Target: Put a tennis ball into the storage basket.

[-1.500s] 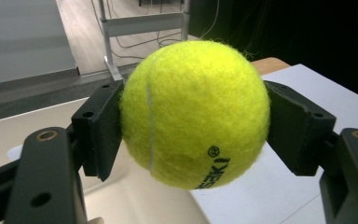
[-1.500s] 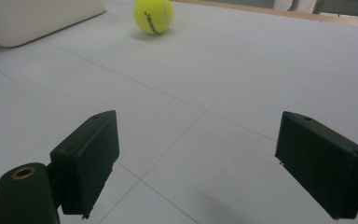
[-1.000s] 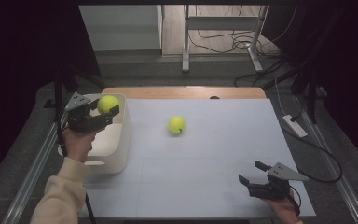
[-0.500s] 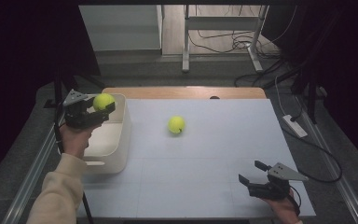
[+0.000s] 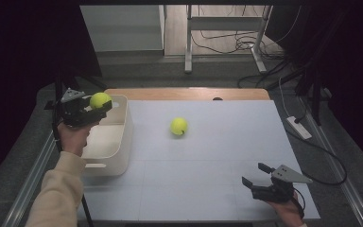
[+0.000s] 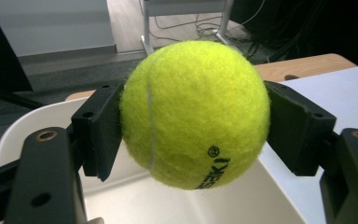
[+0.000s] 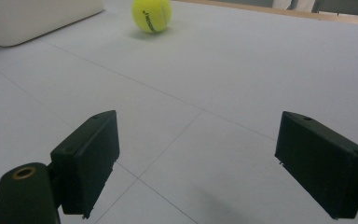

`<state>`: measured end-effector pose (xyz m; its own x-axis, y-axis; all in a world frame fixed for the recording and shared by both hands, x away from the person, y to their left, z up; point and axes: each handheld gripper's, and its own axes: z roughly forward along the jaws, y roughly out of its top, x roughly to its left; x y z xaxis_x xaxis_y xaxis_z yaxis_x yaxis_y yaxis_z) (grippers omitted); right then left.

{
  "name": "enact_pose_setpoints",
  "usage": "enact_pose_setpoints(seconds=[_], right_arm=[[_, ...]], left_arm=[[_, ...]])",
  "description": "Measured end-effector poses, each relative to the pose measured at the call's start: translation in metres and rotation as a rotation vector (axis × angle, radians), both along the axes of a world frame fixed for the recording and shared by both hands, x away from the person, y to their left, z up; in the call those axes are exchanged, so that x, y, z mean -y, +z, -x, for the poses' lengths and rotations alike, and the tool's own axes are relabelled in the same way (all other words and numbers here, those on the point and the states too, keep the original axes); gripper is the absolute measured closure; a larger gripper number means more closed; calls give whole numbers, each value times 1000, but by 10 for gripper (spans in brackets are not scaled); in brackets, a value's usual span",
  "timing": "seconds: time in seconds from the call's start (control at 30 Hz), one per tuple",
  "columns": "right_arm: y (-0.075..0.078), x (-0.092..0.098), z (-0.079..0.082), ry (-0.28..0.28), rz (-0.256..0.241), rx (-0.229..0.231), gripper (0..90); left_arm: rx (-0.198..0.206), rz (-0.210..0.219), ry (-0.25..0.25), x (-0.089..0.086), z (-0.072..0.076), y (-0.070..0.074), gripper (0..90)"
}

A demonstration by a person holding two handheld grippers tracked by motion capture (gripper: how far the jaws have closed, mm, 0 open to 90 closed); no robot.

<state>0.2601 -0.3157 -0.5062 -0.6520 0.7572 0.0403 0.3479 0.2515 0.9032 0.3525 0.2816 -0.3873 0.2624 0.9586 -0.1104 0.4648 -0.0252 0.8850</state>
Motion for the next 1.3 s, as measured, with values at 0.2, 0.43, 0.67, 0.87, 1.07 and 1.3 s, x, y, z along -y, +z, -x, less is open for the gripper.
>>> enact_pose_setpoints(seconds=[0.2,0.43,0.67,0.87,1.07,1.3], right_arm=[[0,0,0,-2,2,0,136],[0,0,0,-2,3,0,136],[-1,0,0,-1,4,-1,136],[-1,0,0,0,3,-2,137],[-1,0,0,0,3,-3,136],[-1,0,0,0,5,-4,136]], left_arm=[[-11,-7,21,-5,-4,0,267],[-23,5,40,-11,-10,-3,267],[-46,-3,57,-15,-14,-6,267],[-82,-14,63,-18,-19,-11,267],[-106,-23,79,-22,-23,-15,267],[-133,-46,87,-22,-27,-16,267]])
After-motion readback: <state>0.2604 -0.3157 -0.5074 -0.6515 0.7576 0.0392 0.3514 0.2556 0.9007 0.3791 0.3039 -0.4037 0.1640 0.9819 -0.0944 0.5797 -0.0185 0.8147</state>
